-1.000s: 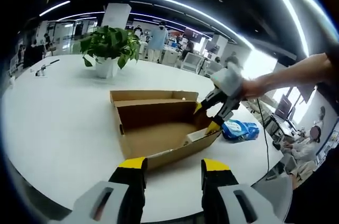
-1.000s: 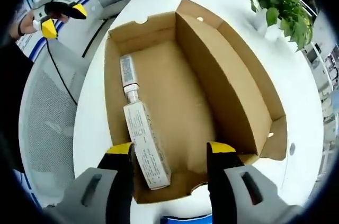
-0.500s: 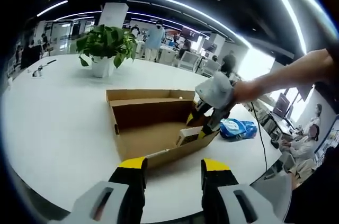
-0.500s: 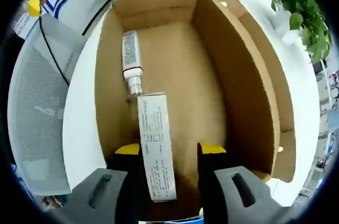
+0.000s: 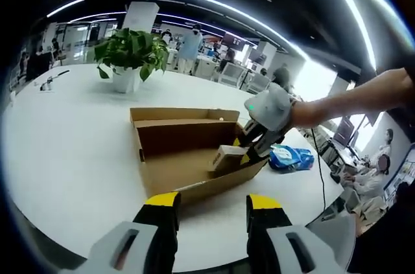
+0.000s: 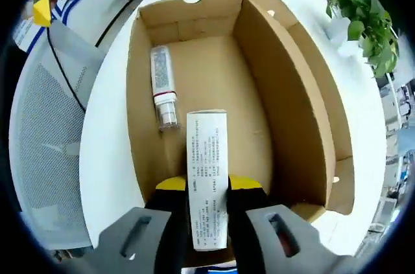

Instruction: Operate the shoe box by opening the lid, removing the specified soft item, and placing it in the target area until the item is outside and the box remains undamaged.

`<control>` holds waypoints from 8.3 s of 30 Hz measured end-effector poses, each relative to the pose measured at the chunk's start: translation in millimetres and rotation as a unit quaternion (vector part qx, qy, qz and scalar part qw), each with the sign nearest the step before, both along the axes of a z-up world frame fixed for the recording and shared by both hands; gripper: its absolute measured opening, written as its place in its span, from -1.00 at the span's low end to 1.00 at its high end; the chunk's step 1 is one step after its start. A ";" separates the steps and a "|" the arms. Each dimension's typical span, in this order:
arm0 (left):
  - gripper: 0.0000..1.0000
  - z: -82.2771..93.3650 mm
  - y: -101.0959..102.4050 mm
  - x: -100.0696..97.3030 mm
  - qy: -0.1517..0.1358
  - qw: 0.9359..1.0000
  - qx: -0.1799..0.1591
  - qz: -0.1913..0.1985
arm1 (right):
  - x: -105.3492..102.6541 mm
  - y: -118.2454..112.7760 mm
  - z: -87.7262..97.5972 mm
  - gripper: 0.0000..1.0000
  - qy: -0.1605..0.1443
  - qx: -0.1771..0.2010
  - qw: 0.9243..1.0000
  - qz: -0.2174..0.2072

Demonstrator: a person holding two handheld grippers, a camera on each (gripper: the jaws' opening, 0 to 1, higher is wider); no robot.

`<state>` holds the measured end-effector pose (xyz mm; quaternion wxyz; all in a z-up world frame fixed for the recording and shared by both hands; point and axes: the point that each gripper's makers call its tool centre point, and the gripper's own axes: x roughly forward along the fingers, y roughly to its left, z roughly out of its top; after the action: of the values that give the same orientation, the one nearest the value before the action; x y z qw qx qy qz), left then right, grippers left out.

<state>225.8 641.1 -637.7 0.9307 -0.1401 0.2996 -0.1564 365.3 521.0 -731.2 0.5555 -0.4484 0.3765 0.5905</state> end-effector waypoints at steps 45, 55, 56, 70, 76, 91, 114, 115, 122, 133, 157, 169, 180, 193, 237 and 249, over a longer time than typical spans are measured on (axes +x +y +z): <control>-0.19 4.3 -46.6 31.2 0.008 0.998 0.018 -0.065 | 45.4 -213.7 104.3 -0.63 -0.130 0.041 0.977 -0.162; -0.19 8.6 -59.3 30.3 -0.001 0.999 0.033 -0.033 | 74.4 -300.6 62.4 -0.63 -0.142 -0.010 0.973 -0.184; -0.19 8.5 -59.2 30.1 -0.001 0.999 0.034 -0.032 | 76.8 -306.6 58.9 -0.63 -0.142 -0.014 0.972 -0.187; -0.18 13.2 -46.1 26.8 0.005 0.999 0.039 -0.010 | 101.7 -375.9 10.0 -0.63 -0.138 -0.089 0.965 -0.204; -0.18 24.0 -35.0 25.0 0.000 0.999 0.049 0.005 | 102.3 -385.8 -5.2 -0.63 -0.134 -0.120 0.966 -0.186; -0.18 17.5 -46.9 20.2 0.003 0.998 0.047 0.034 | 111.0 -399.1 -24.5 -0.63 -0.116 -0.153 0.973 -0.128; -0.17 16.2 -54.2 27.5 0.005 0.999 0.047 0.014 | 119.6 -415.5 -37.1 -0.56 -0.087 -0.172 0.974 -0.123; -0.17 17.3 -54.0 28.3 0.004 0.999 0.047 0.010 | 119.9 -415.0 -35.4 -0.55 -0.089 -0.171 0.973 -0.126; -0.17 17.4 -43.2 30.9 0.003 0.999 0.044 0.003 | 120.9 -410.4 -25.2 -0.53 -0.111 -0.169 0.970 -0.133; -0.17 12.4 -37.9 30.6 0.007 0.999 0.039 -0.028 | 108.1 -400.9 10.3 -0.55 -0.156 -0.160 0.962 -0.156; -0.17 16.8 -35.9 33.4 -0.002 0.998 0.045 -0.040 | 102.6 -321.9 62.4 -0.54 -0.102 0.134 0.911 -0.375; -0.17 15.9 -32.2 34.2 -0.002 0.998 0.048 -0.042 | 64.4 -253.5 78.0 -0.41 -0.062 0.251 0.887 -0.383; -0.17 7.5 -33.1 30.3 0.010 0.997 0.054 -0.062 | 1.3 -202.5 66.8 -0.30 -0.017 0.294 0.881 -0.371; -0.18 -4.7 -38.1 45.7 0.024 0.990 0.082 -0.110 | -60.7 -190.2 52.3 -0.25 0.021 0.318 0.857 -0.405; -0.19 -100.3 -48.8 91.5 0.166 0.886 0.168 -0.399 | -138.5 -217.6 61.5 -0.19 0.022 0.356 0.812 -0.462; -0.14 -119.7 -50.9 79.7 0.181 0.855 0.212 -0.437 | -137.3 -213.5 65.7 -0.19 0.023 0.372 0.800 -0.470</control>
<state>305.5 590.2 -757.5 0.7027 0.1797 0.5194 -0.4517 228.0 307.5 -665.4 0.8801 0.0382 0.3051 0.3617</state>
